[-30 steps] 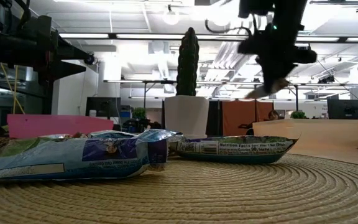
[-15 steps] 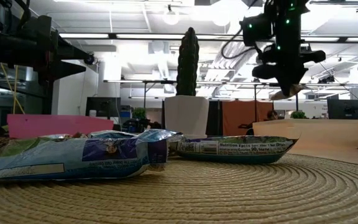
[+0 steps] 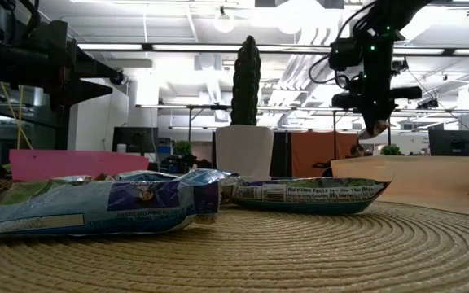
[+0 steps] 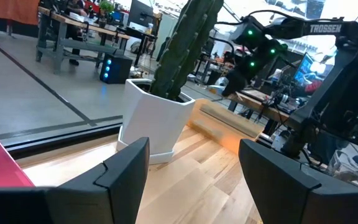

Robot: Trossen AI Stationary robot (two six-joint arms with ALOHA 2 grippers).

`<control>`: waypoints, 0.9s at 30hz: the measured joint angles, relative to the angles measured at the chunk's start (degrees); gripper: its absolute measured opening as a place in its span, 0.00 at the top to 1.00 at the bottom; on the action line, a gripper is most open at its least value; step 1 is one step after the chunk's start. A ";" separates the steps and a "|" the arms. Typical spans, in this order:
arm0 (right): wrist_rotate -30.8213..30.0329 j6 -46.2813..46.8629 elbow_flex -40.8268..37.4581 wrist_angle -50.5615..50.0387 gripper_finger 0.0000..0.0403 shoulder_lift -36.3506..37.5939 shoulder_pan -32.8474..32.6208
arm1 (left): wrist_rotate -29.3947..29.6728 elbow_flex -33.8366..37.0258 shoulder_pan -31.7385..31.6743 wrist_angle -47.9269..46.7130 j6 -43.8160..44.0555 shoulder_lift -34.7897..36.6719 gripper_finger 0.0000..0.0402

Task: Pick and place Granola Bars by type
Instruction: Put the yellow granola bar into the orange bin

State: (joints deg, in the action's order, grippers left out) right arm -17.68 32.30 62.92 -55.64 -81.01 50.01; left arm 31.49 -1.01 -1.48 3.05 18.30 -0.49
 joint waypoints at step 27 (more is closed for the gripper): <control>15.11 -3.78 0.00 -5.44 0.82 -8.35 3.14 | 0.01 0.00 0.02 0.00 -0.01 0.00 0.39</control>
State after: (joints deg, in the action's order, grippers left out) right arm -2.56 28.52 62.92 -61.08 -89.36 53.15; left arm 31.51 -1.01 -1.45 3.05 18.28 -0.49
